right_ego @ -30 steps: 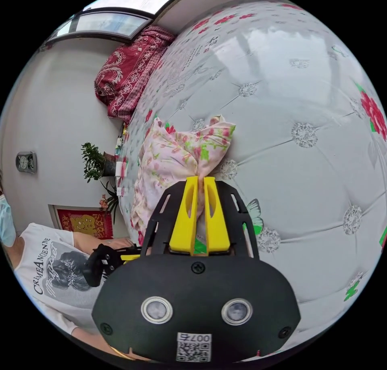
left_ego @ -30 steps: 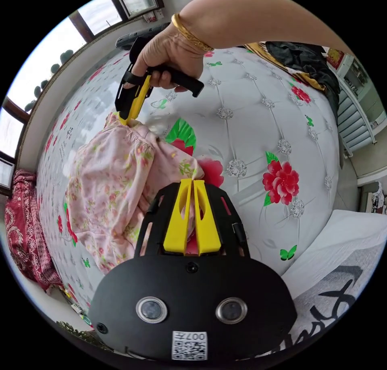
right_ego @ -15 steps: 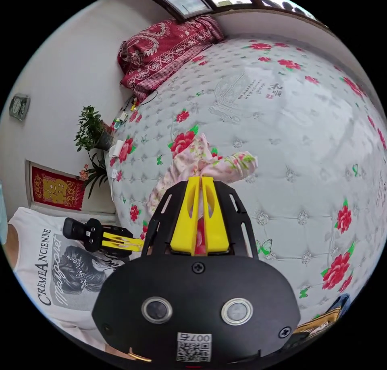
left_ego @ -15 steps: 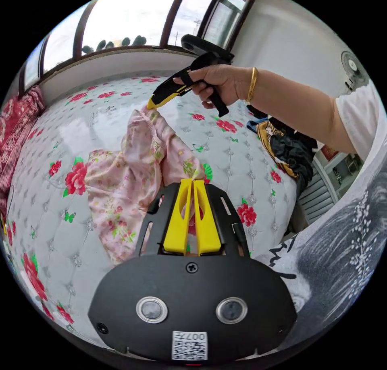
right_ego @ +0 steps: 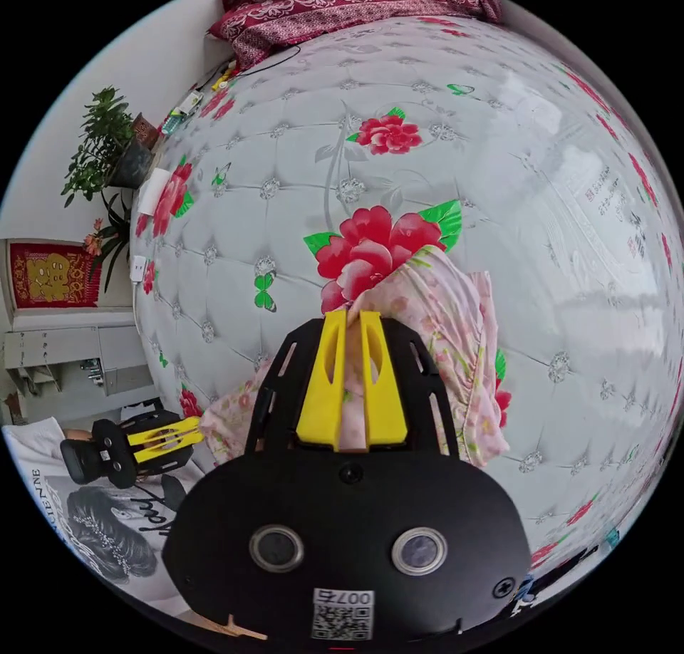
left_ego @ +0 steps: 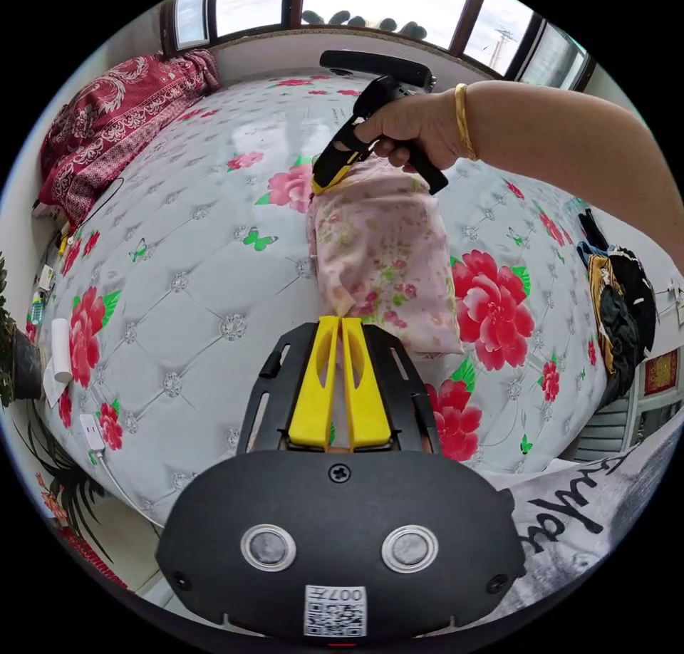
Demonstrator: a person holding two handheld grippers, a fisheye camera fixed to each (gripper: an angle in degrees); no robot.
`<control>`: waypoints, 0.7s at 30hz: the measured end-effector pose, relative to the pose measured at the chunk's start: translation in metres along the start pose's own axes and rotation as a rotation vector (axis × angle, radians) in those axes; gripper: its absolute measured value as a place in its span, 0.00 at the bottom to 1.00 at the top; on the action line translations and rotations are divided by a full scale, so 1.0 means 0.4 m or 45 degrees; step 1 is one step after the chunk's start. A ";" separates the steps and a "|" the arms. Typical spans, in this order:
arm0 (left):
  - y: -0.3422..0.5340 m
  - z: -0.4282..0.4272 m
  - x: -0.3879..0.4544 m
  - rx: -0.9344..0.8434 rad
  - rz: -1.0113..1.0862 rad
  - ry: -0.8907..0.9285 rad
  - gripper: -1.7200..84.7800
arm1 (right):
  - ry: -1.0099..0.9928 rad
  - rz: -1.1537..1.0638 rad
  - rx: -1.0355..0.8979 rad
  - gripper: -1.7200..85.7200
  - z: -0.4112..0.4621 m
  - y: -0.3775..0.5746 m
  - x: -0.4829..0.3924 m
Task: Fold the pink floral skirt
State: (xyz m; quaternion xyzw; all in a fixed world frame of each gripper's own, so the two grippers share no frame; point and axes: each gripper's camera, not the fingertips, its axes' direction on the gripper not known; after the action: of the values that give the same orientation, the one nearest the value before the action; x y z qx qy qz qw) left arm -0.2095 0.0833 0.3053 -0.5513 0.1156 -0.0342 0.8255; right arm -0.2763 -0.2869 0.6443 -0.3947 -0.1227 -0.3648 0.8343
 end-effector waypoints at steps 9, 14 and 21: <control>-0.024 -0.154 -0.060 0.097 0.104 -0.088 0.02 | -0.001 -0.296 0.513 0.12 -0.206 0.348 -0.064; -0.157 -0.148 0.010 0.134 0.284 -0.058 0.01 | 0.011 -0.483 0.468 0.12 -0.068 0.641 -0.214; -0.215 -0.085 -0.015 -0.097 0.316 -0.177 0.01 | 0.060 -0.524 0.240 0.12 0.090 0.686 -0.276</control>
State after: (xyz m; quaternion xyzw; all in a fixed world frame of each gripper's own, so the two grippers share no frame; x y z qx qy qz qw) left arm -0.2168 0.0202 0.3728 -0.5648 0.1265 0.1109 0.8079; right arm -0.1575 -0.0877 0.4575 -0.2731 -0.2146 -0.5233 0.7781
